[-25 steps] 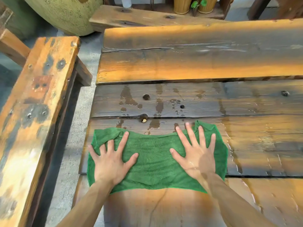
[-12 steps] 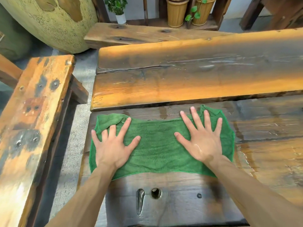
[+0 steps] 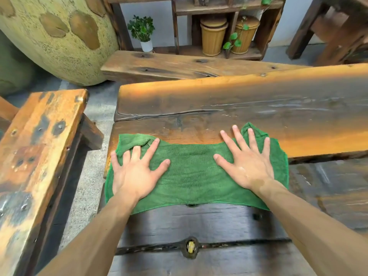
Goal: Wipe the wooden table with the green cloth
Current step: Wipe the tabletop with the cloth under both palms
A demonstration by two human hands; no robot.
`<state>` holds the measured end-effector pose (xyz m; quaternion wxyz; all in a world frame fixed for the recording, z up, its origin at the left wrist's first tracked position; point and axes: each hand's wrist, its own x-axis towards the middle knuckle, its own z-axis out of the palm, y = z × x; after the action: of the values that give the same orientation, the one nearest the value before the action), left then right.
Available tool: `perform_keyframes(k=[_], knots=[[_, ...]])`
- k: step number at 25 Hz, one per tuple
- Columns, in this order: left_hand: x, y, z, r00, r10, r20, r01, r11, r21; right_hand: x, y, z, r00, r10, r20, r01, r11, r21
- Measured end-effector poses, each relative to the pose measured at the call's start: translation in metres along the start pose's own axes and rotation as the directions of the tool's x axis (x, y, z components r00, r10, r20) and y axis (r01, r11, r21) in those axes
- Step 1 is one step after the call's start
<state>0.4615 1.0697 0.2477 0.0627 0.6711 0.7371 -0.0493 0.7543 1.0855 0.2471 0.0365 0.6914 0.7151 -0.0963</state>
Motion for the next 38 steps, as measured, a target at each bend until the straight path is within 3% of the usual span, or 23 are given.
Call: perform_keyframes(k=[12, 25, 29, 31, 33, 36, 38], knots=[[0.174, -0.001, -0.018, 0.998, 0.014, -0.056, -0.016, 0.999, -0.043, 0.161, -0.008, -0.023, 0.999, 0.022, -0.040, -0.022, 1.000, -0.004], [0.285, 0.007, -0.038, 0.999, -0.011, -0.049, 0.006, 0.996, -0.091, 0.289, -0.020, -0.037, 0.997, 0.041, -0.069, -0.041, 0.999, 0.001], [0.293, 0.006, -0.036, 0.991, -0.067, -0.119, 0.047, 0.986, -0.160, 0.293, -0.022, -0.040, 0.968, 0.030, -0.250, -0.007, 0.996, 0.090], [0.291, 0.007, -0.037, 0.980, -0.050, -0.195, 0.006, 0.975, -0.222, 0.279, -0.025, -0.043, 0.891, -0.020, -0.454, 0.093, 0.986, 0.139], [0.288, 0.003, -0.036, 0.954, 0.021, -0.299, -0.096, 0.967, -0.235, 0.269, -0.027, -0.045, 0.841, -0.133, -0.524, 0.209, 0.974, 0.088], [0.282, -0.001, -0.034, 0.912, 0.130, -0.388, -0.229, 0.948, -0.221, 0.266, -0.028, -0.046, 0.916, -0.162, -0.366, 0.224, 0.966, 0.133], [0.279, 0.000, -0.034, 0.930, 0.217, -0.298, -0.283, 0.938, -0.200, 0.271, -0.027, -0.046, 0.965, -0.145, -0.218, 0.175, 0.977, 0.125]])
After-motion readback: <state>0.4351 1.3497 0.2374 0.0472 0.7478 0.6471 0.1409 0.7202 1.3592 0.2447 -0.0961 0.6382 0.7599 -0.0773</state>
